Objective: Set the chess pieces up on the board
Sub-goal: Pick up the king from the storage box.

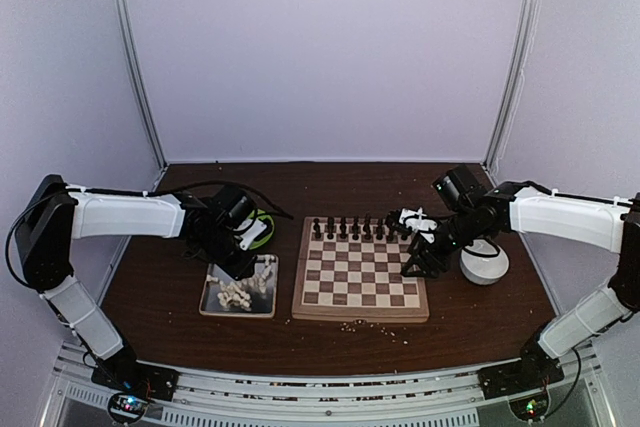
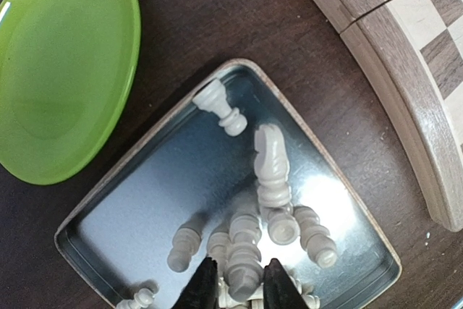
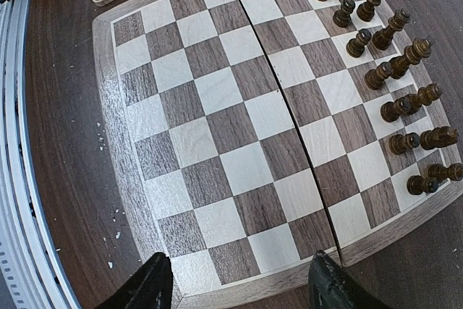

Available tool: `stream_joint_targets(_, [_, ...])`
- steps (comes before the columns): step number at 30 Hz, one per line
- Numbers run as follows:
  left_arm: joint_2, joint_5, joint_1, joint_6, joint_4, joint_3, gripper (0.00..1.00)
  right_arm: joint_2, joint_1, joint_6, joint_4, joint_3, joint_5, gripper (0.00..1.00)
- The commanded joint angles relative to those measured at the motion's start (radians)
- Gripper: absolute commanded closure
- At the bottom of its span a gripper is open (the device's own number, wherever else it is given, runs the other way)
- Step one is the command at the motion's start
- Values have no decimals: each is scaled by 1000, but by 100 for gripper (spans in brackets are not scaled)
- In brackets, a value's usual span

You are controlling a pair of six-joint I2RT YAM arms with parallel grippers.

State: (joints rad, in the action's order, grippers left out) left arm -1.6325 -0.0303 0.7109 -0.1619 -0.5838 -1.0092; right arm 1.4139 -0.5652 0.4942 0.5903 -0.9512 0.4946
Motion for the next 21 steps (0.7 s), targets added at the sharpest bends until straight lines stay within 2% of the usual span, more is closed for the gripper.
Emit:
stream_joint_targets(1, [12, 2, 3, 14, -5, -7, 78, 10, 4, 8, -2, -4, -11, 36])
stream_joint_targets(15, [28, 61, 3, 4, 10, -8, 95, 22, 4, 7, 3, -7, -15, 36])
stream_joint_targets(21, [33, 92, 1, 7, 17, -11, 98, 21, 4, 11, 5, -7, -24, 36])
